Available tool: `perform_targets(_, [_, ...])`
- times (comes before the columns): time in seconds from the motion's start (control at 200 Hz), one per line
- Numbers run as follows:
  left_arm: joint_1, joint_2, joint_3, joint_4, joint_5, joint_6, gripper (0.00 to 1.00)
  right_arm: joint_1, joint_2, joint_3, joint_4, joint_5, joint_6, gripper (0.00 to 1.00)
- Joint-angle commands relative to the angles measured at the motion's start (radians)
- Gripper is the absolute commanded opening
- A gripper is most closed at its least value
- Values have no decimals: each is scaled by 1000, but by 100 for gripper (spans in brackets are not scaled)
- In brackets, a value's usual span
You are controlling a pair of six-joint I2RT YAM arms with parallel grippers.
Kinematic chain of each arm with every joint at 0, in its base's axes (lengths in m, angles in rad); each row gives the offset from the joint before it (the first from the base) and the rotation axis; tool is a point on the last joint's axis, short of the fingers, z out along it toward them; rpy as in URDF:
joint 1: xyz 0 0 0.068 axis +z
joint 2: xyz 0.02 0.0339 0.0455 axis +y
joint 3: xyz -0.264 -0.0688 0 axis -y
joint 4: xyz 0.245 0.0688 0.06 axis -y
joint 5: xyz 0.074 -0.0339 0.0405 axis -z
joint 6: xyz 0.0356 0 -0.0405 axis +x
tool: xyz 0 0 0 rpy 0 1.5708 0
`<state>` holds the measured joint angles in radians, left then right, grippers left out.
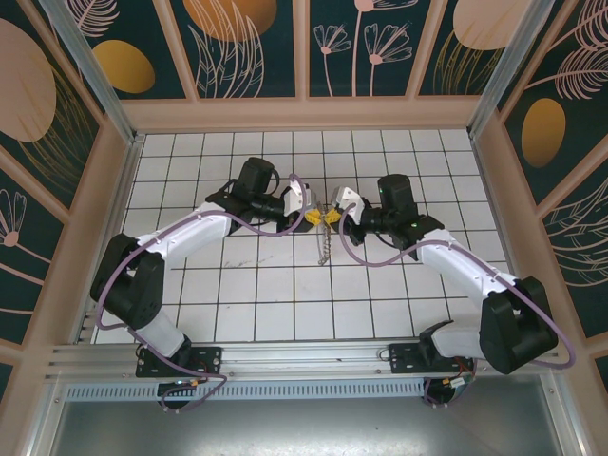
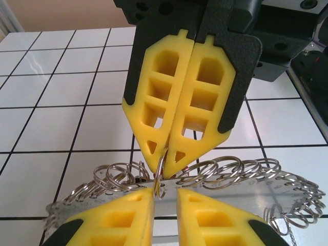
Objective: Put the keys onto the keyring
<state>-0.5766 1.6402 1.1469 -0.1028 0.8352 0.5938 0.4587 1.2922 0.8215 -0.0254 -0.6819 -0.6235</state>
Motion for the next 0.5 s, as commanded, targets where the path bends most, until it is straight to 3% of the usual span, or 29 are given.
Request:
perform_targets(0.0, [-10,-41,12,-33,-17,27,18,7,4,54,1,21,-27,0])
perform_targets(0.22, [-21,-68,-22,3,-83,19,23,17,9,65,-21,45,-45,0])
perform_targets(0.495, [-25,-61,-16,33,-82,6,25,32,12,77,-43,50,-57,0])
